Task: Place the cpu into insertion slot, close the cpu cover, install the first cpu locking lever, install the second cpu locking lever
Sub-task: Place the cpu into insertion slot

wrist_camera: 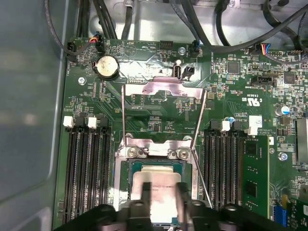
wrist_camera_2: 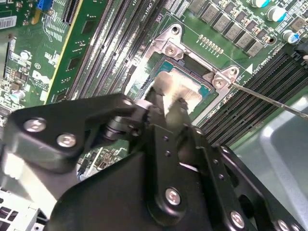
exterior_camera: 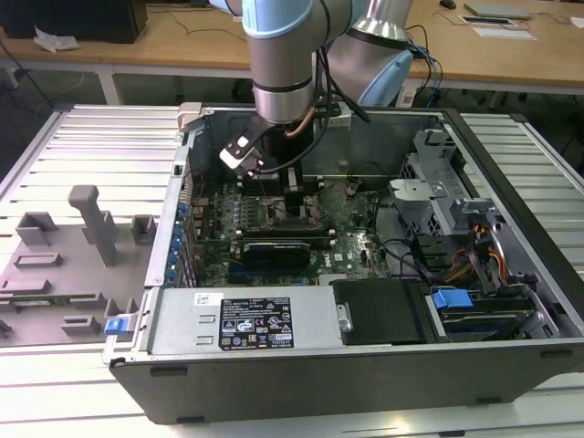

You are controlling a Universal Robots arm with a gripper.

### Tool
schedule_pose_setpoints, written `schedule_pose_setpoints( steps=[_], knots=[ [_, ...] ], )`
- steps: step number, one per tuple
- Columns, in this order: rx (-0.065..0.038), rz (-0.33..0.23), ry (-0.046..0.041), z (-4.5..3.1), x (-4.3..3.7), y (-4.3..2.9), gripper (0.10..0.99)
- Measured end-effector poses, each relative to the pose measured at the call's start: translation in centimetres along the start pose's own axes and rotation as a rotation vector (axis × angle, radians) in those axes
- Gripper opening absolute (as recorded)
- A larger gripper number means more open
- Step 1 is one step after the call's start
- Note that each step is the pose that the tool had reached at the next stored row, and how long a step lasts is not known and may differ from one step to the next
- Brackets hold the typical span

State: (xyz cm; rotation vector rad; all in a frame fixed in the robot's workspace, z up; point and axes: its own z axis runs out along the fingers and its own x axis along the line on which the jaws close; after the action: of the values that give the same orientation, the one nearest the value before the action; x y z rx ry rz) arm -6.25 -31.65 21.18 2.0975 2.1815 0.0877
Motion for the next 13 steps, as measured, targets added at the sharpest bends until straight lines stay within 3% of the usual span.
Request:
schedule_pose_setpoints(
  steps=[1,3,5,7,13],
  knots=[
    [0.0,0.0,-0.0001,-0.01,0.0,0.0,0.231],
    [0.0,0.0,-0.0001,-0.02,0.0,0.0,0.11],
    [0.0,0.0,0.0,-0.03,0.0,0.0,0.106],
    [0.049,-0.001,0.007,0.03,-0.01,0.22,0.106],
    [0.049,-0.001,0.0126,0.05,0.0,0.33,0.106]
  ],
)
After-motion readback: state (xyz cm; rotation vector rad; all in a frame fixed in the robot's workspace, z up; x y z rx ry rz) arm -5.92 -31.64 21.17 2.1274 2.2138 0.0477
